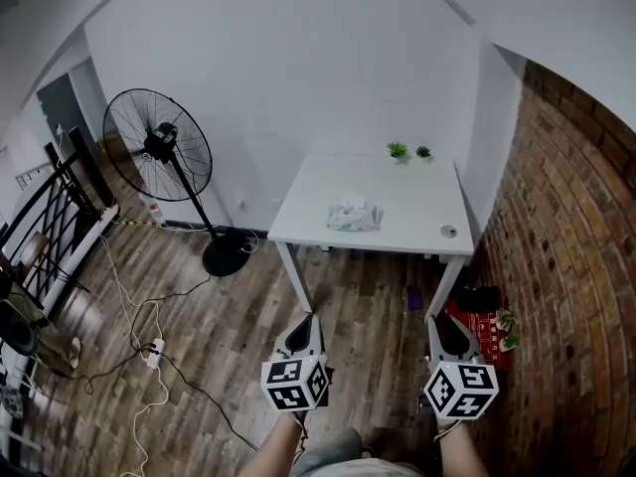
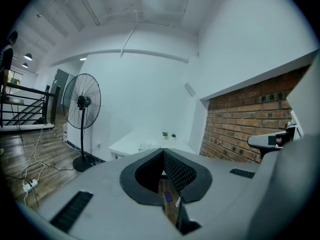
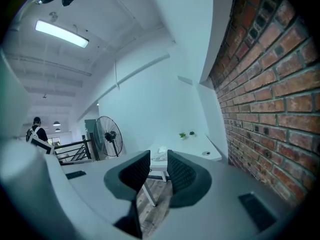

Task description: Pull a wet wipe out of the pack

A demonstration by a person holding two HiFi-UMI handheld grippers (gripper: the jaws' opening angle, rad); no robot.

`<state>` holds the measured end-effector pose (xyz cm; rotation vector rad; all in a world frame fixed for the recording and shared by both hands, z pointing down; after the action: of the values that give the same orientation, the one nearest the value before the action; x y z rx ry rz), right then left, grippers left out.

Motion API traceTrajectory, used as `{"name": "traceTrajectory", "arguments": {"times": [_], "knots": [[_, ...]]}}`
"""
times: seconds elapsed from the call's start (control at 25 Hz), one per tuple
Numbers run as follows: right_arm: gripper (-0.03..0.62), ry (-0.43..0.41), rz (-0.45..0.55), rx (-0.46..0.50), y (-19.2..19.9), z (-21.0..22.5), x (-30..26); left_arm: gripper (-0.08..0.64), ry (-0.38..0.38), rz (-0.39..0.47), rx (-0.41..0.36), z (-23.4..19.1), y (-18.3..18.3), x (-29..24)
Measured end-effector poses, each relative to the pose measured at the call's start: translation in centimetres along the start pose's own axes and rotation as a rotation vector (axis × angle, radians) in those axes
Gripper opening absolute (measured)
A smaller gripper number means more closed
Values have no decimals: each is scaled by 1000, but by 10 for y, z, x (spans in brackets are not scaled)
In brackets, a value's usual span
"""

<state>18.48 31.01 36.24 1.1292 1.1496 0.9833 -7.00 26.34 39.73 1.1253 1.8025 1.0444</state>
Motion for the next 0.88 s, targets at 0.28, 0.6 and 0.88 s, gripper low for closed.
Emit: {"name": "traceTrajectory", "arguments": {"times": [0.28,0.6,0.88], "knots": [[106,11,-22,-2,6,9,-20,0,35,-15,-2,6,2,-33],[106,47,-63,-3,7,28,-79,0,78,-46,6,-4,-4,-107],[106,85,-40,0,-15,40,-147,0,84,-36,3,-33,-37,-171]]}}
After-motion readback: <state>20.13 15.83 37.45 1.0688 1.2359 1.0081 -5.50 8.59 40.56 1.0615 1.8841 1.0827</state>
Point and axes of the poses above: the fingertips, and each gripper's own axes: x backward along the fingers, z to its right, y out of its underside, the point moved 3 cm from there along x, backward along the fingers, and after that the axes turned 10 degrees about x, right-handed, at the moved point
